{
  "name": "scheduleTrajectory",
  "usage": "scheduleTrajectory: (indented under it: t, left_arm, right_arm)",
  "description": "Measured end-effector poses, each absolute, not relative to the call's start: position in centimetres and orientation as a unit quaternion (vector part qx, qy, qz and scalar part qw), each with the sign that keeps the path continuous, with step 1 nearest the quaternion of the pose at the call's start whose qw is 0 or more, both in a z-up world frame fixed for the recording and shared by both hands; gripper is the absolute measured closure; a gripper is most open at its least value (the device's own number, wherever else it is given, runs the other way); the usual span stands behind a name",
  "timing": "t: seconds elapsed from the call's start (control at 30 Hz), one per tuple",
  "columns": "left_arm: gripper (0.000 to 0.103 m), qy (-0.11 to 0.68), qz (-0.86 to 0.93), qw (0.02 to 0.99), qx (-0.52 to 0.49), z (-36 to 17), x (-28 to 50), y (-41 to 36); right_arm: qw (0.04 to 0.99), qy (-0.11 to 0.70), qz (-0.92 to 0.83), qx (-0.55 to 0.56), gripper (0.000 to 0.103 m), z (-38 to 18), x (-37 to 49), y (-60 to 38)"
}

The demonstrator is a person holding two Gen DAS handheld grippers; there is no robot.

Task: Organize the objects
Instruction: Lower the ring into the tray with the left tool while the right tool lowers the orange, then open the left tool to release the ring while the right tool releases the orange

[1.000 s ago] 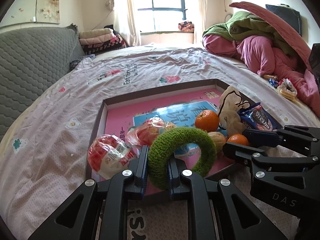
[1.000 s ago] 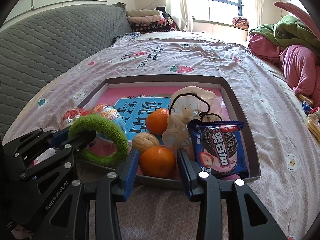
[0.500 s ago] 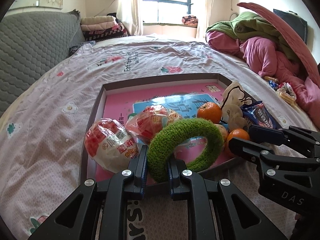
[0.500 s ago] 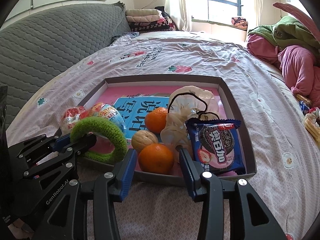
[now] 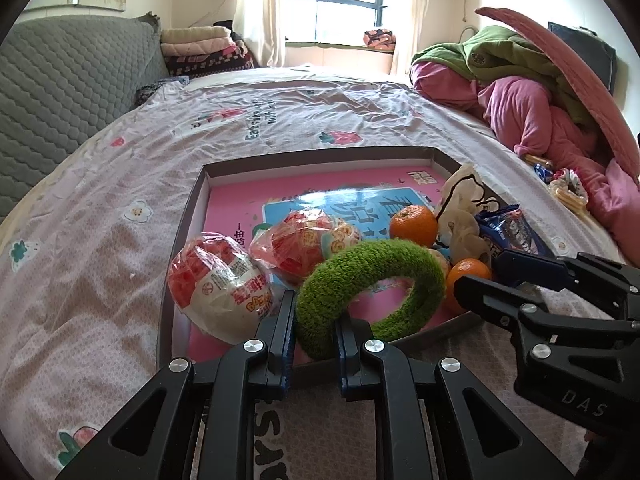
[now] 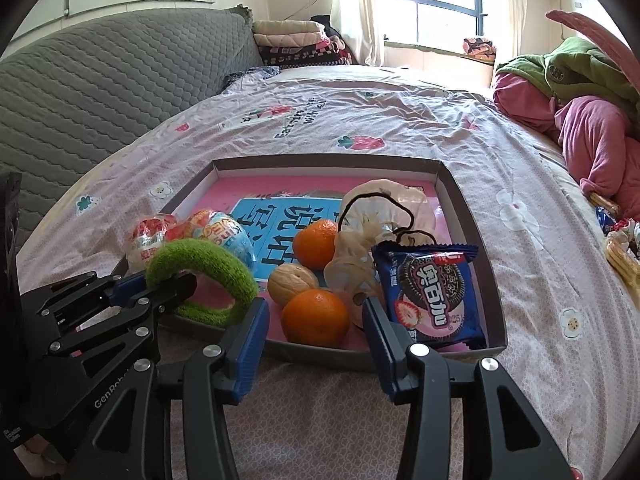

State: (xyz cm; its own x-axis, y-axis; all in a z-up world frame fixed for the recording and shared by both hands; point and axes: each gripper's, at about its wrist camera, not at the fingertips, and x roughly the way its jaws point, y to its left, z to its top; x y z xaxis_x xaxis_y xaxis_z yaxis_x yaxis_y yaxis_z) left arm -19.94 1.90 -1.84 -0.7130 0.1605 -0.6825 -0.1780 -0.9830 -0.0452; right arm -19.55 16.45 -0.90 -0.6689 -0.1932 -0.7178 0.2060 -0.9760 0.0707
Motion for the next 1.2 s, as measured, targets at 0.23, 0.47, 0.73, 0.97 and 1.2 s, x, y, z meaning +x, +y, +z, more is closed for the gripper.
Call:
scheduleTrajectory:
  t: [0.23, 0.47, 0.73, 0.97, 1.2]
  left_arm:
    - [0.086, -0.01, 0.918, 0.089, -0.385, -1.3, -20.7, 1.7]
    - [0.086, -0.019, 0.908, 0.087, -0.409, -1.5, -21.5, 1.4]
    - [0.086, -0.021, 0.905, 0.077, -0.419, -1.0, -23.4, 1.1]
    - [0.086, -0.015, 0.901, 0.078, -0.426, -1.1, -23.5, 1.5]
    - [0.08, -0.017, 0.899, 0.08, -0.43, -0.9, -23.2, 1.5]
  right_arm:
    - [0.107, 0.008, -0.915, 0.389, 0.055, -0.5, -19.4, 16.5]
    - [0.107, 0.005, -0.916, 0.386, 0.055, -0.2, -19.2, 16.7]
    - [0.109, 0.003, -0.917, 0.383, 0.054, 0.2, -18.9, 16.7]
    - [0.108, -0.001, -0.919, 0.38, 0.054, 0.3, -19.0, 16.9]
    - [0.108, -0.001, -0.919, 0.38, 0.054, 0.5, -19.0, 17.0]
